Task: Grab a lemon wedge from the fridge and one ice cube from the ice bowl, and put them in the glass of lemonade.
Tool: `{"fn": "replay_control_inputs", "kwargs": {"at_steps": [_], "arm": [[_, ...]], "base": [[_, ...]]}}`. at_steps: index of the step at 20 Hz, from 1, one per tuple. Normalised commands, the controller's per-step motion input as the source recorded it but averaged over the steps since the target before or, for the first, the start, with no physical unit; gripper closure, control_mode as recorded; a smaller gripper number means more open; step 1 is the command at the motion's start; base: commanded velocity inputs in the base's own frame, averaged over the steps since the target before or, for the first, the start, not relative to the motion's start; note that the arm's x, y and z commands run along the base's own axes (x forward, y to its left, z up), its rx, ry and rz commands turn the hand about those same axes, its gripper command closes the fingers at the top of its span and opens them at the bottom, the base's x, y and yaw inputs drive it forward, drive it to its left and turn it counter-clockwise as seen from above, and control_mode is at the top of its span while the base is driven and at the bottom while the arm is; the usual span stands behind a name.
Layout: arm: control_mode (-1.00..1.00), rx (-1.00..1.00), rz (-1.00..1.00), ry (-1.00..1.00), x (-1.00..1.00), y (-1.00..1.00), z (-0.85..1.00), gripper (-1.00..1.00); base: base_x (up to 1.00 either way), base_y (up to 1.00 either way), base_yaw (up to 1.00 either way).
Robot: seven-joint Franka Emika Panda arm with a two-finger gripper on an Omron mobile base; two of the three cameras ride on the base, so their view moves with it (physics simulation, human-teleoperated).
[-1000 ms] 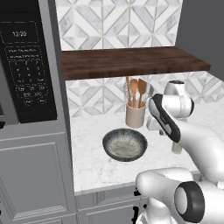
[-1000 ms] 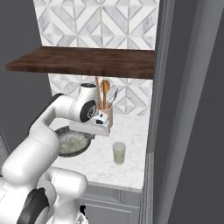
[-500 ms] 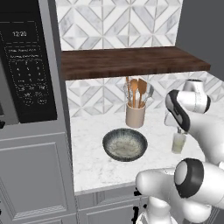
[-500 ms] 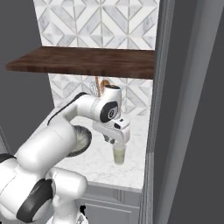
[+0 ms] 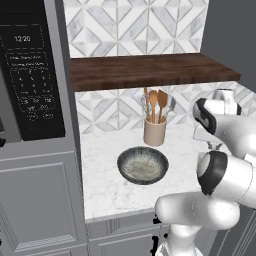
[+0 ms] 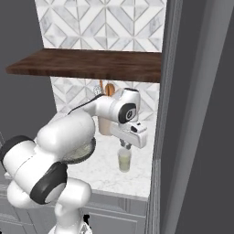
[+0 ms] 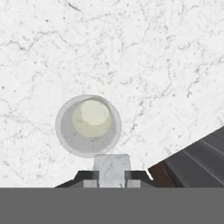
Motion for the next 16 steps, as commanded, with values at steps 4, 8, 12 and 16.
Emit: {"fn": "replay_control_inputs", "kwargs": {"at_steps": [4,8,12,16], "arm": [[-1.00,0.00,-0.01,0.00,0.11,-0.03,-0.07,1.00],[-1.00,0.00,0.00,0.00,0.00,0.00,-0.06,1.00],[-1.00,0.00,0.00,-0.01,0.00,0.02,-0.01,1.00],[-1.00,0.00,0.00,-0.10,-0.12,0.23,0.00,1.00]], "base": [[0.00,0.00,0.00],[0.00,0.00,0.00],[0.00,0.00,0.00],[0.00,0.00,0.00]]}}
